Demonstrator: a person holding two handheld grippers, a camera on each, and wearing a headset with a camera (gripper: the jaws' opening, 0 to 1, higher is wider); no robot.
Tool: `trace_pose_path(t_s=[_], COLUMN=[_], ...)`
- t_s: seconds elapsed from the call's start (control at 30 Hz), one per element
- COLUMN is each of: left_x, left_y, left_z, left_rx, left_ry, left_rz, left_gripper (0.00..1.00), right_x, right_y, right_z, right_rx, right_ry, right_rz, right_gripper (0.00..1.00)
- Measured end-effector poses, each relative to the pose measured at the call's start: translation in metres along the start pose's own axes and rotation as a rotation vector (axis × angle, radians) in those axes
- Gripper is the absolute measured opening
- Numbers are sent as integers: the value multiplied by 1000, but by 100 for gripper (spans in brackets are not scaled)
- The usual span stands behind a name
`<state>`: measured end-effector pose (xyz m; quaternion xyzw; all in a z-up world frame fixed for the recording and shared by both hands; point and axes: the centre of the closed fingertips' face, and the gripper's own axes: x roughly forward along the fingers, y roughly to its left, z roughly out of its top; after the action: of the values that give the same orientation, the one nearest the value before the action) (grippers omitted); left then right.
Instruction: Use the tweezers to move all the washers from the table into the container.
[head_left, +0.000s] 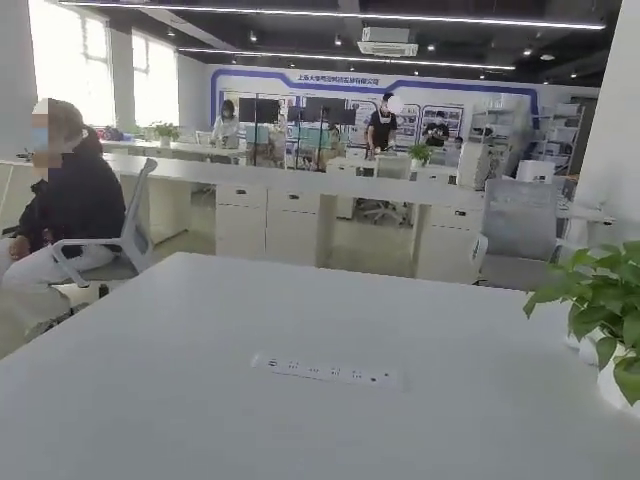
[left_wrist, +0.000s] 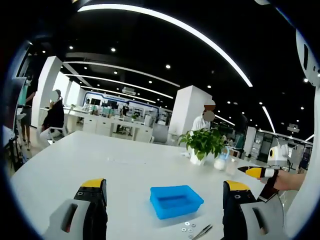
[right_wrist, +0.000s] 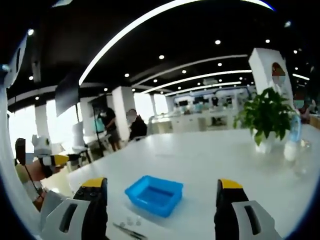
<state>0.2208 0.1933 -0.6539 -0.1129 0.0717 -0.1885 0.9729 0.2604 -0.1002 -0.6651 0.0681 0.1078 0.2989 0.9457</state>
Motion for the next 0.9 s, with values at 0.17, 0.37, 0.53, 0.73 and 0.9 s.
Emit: trace_pose_path(t_s=[0.17, 0.37, 0.53, 0.73, 0.9], left_x=[-1, -1, 0, 1, 1], left_y=[1, 1, 1, 0, -1], left_z=[0, 0, 0, 0, 1], left_rx=[-4, -5, -2, 5, 9], left_ry=[-2, 1, 1, 7, 8], left_rz=[4, 2, -4, -10, -11], left_gripper=[99, 99, 99, 99, 99], right_x=[-1, -1, -1, -1, -1], right_y=[-2, -3, -3, -3, -3], right_z=[1, 1, 1, 1, 0], right_rx=[2, 2, 2, 1, -14], right_ry=[-3, -5, -9, -12, -2], right_rz=[-6, -10, -14, -17, -23], right_gripper=[87, 88, 87, 87, 89])
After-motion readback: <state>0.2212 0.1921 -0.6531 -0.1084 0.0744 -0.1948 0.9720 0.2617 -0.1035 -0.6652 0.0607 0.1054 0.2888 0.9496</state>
